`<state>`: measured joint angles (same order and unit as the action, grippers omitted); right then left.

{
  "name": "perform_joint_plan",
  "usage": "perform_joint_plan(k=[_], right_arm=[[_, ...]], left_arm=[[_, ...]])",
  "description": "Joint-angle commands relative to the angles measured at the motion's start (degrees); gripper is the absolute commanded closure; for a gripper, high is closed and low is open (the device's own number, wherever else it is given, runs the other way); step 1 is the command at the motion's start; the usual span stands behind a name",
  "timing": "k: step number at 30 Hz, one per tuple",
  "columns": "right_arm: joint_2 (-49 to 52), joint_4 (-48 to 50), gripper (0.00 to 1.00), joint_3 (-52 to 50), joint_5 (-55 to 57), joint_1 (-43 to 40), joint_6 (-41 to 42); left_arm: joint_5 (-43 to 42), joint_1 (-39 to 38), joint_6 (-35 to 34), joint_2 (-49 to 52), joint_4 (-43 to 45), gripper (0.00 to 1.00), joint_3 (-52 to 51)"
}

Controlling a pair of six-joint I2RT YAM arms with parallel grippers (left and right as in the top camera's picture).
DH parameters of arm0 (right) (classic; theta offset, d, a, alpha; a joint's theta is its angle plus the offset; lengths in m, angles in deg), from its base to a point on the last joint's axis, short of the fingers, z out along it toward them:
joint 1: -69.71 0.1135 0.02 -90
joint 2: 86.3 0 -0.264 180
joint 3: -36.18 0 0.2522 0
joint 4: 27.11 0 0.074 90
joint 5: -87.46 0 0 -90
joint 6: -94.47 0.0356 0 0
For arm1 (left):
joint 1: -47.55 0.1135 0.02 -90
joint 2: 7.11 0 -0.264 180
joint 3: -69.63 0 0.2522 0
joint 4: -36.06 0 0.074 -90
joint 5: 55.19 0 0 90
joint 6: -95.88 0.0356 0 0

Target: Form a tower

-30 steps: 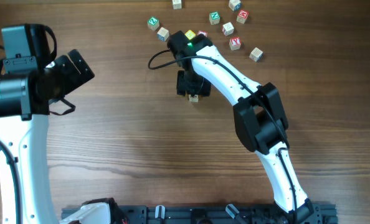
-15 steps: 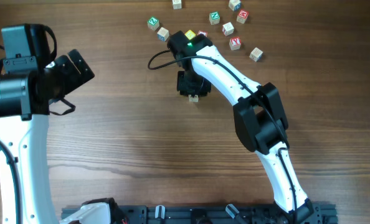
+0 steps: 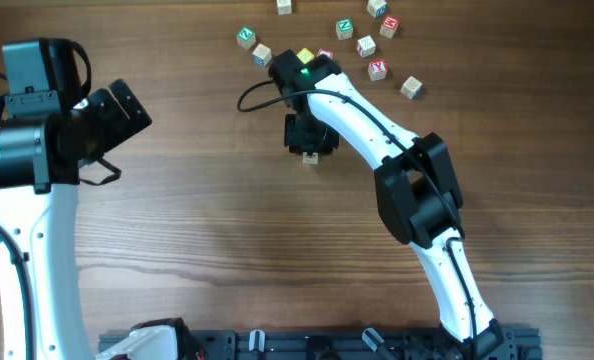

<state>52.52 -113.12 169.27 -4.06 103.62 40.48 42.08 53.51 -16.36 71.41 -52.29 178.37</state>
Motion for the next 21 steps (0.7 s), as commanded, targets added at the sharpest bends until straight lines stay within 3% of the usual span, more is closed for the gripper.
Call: perform_joint_plan(k=[1, 6, 9, 16, 19, 21], right_arm=[[1.03, 0.00, 0.48, -0.22, -0.72, -0.02, 0.00], [1.03, 0.42, 0.26, -0.22, -0.72, -0.02, 0.00], [1.01, 0.63, 0.01, -0.20, -0.74, -0.02, -0.39], [-7.65, -7.34, 0.00, 8.02, 2.49, -0.79, -4.68], [-21.46, -13.00, 0.00, 18.53, 5.33, -3.45, -4.57], [-30.47, -13.99, 0.00, 19.41, 8.52, -5.01, -4.57]], left_arm=[[0.31, 0.22, -0.57, -0.83, 0.15, 0.00, -0.07], [0.31, 0.22, -0.55, -0.83, 0.15, 0.00, -0.07], [0.31, 0.22, -0.55, -0.83, 0.15, 0.00, -0.07], [0.31, 0.22, -0.55, -0.83, 0.15, 0.00, -0.07], [0.31, 0.22, -0.55, -0.83, 0.15, 0.00, -0.07], [0.31, 0.22, -0.55, -0.83, 0.15, 0.00, -0.07]])
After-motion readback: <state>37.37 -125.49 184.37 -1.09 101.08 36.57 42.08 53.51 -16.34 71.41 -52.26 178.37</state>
